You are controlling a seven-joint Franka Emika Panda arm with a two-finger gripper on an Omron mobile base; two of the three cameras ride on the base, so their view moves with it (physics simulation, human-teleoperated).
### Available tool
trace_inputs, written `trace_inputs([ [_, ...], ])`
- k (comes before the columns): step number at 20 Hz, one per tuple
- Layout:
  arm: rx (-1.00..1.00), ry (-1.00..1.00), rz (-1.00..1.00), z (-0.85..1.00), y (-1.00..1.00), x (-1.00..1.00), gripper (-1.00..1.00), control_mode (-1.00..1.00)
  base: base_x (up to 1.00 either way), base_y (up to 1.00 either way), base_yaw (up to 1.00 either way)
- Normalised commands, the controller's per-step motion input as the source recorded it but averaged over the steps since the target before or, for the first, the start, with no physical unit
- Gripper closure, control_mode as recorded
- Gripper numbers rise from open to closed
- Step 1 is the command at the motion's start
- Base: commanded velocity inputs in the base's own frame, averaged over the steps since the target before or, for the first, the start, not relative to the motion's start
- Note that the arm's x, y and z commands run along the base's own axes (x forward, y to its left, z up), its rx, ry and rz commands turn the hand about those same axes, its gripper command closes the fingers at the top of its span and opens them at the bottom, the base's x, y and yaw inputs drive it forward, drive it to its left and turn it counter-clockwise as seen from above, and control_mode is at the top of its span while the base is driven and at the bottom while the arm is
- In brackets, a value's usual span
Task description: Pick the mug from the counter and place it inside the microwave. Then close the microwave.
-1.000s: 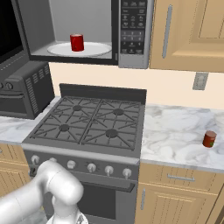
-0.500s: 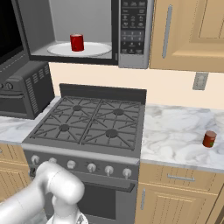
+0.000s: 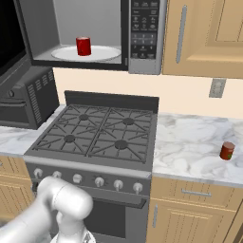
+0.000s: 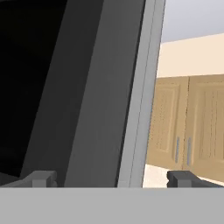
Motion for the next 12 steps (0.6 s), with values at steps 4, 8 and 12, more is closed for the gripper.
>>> trace_inputs([
  [4, 0.0, 0.03, 0.01, 0.02, -0.5, 0.31, -1.0, -1.0, 0.0, 0.0, 0.0],
  [8, 0.0, 0.01, 0.05, 0.04, -0.39, 0.41, -1.0, -1.0, 0.0, 0.0, 0.0],
  [12, 0.0, 0.03, 0.07, 0.0, -0.34, 0.33, -1.0, -1.0, 0.0, 0.0, 0.0],
])
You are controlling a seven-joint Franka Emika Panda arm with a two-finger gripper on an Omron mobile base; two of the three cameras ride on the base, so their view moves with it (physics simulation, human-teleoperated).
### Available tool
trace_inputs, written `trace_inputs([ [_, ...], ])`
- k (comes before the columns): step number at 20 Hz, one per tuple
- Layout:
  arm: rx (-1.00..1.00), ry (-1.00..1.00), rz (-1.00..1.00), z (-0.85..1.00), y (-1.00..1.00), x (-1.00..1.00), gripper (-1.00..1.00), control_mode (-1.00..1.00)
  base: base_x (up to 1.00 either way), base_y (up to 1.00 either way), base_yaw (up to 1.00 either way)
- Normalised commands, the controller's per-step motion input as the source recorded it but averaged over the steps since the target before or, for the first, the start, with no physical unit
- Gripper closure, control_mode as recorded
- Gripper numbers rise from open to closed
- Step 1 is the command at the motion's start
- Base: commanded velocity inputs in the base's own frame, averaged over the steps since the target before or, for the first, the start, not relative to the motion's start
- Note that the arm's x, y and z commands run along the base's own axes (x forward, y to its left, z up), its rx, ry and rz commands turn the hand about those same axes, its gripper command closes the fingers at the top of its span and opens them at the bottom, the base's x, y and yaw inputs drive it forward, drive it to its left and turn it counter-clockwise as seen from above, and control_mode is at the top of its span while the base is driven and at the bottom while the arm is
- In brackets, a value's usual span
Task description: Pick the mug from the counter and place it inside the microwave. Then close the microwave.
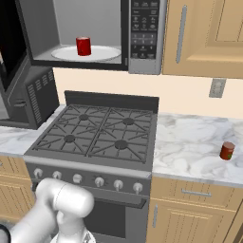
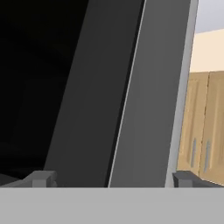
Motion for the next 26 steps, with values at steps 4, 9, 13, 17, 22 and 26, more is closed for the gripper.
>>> trace_inputs([
  [4, 0.0, 0.02, 0.06, 0.0, -0.26, 0.27, -1.0, -1.0, 0.0, 0.0, 0.0],
  [9, 0.0, 0.01, 0.05, 0.0, -0.15, 0.36, -1.0, -1.0, 0.0, 0.0, 0.0],
  [13, 0.0, 0.02, 0.06, 0.0, -0.14, 0.35, -1.0, -1.0, 0.0, 0.0, 0.0],
  [17, 0.0, 0.04, 0.04, 0.05, -0.06, 0.35, -1.0, -1.0, 0.0, 0.0, 0.0],
  [22, 0.0, 0.09, 0.02, 0.17, 0.0, 0.4, -1.0, -1.0, 0.0, 0.0, 0.0],
  [26, 0.0, 0.08, 0.02, 0.16, -0.02, 0.46, -1.0, -1.0, 0.0, 0.0, 0.0],
])
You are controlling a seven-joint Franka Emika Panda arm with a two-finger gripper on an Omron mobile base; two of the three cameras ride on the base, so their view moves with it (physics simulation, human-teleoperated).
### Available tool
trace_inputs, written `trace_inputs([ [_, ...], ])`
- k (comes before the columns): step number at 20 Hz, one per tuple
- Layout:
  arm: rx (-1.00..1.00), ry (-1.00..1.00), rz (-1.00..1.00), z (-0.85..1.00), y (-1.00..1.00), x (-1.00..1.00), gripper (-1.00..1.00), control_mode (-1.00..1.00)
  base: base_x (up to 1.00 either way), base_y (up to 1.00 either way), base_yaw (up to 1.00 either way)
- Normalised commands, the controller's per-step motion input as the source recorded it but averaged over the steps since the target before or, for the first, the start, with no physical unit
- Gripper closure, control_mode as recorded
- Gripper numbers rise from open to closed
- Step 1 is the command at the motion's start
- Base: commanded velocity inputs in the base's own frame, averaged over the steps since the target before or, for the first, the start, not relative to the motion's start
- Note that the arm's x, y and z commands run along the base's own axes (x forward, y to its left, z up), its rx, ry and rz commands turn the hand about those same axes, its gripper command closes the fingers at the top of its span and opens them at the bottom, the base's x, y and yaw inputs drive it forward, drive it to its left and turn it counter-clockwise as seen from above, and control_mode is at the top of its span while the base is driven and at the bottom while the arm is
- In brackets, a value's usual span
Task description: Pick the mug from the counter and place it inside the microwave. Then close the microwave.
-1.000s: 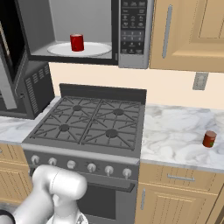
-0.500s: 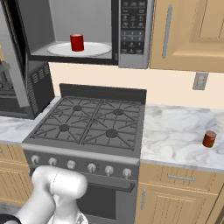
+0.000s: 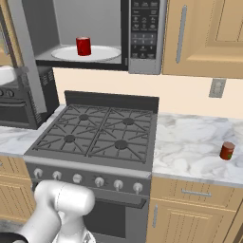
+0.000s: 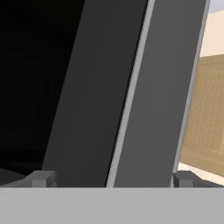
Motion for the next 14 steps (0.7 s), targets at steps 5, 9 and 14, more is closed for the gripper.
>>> trace_inputs([
  [5, 0.0, 0.06, 0.01, 0.09, -0.03, 0.54, -1.0, -1.0, 0.0, 0.0, 0.0],
  [9, 0.0, 0.01, 0.02, 0.0, -0.02, 0.61, -1.0, -1.0, 0.0, 0.0, 0.0],
  [14, 0.0, 0.0, 0.06, 0.0, -0.09, 0.64, -1.0, -1.0, 0.0, 0.0, 0.0],
])
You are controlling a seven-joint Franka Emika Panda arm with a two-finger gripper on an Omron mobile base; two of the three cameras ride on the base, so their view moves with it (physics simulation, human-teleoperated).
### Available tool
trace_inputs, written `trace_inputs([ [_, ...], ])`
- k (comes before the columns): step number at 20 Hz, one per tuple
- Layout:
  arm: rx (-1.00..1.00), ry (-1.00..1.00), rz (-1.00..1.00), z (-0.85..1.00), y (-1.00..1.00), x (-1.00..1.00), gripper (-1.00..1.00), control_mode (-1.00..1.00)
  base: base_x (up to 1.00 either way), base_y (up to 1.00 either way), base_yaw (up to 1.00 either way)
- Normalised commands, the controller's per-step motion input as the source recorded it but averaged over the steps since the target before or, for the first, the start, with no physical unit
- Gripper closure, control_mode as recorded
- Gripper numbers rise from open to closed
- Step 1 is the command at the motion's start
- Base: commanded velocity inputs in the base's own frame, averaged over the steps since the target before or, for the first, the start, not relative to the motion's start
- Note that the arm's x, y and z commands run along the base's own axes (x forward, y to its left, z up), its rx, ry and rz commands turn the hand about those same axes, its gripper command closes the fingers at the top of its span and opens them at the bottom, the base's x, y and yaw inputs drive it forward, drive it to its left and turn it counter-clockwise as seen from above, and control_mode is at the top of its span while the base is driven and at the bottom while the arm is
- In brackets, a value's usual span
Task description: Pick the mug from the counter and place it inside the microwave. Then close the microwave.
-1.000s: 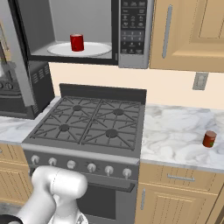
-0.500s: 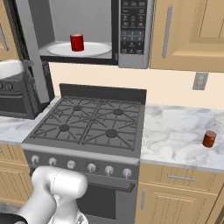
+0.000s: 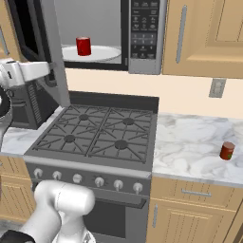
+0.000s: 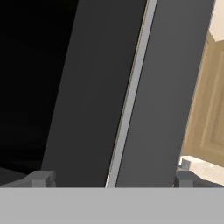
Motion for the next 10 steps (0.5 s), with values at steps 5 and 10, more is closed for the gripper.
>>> trace_inputs([
  [5, 0.0, 0.0, 0.09, 0.07, -0.09, 0.59, -1.0, -1.0, 0.0, 0.0, 0.0],
  [10, 0.0, 0.02, 0.09, 0.1, -0.1, 0.55, -1.0, -1.0, 0.0, 0.0, 0.0],
])
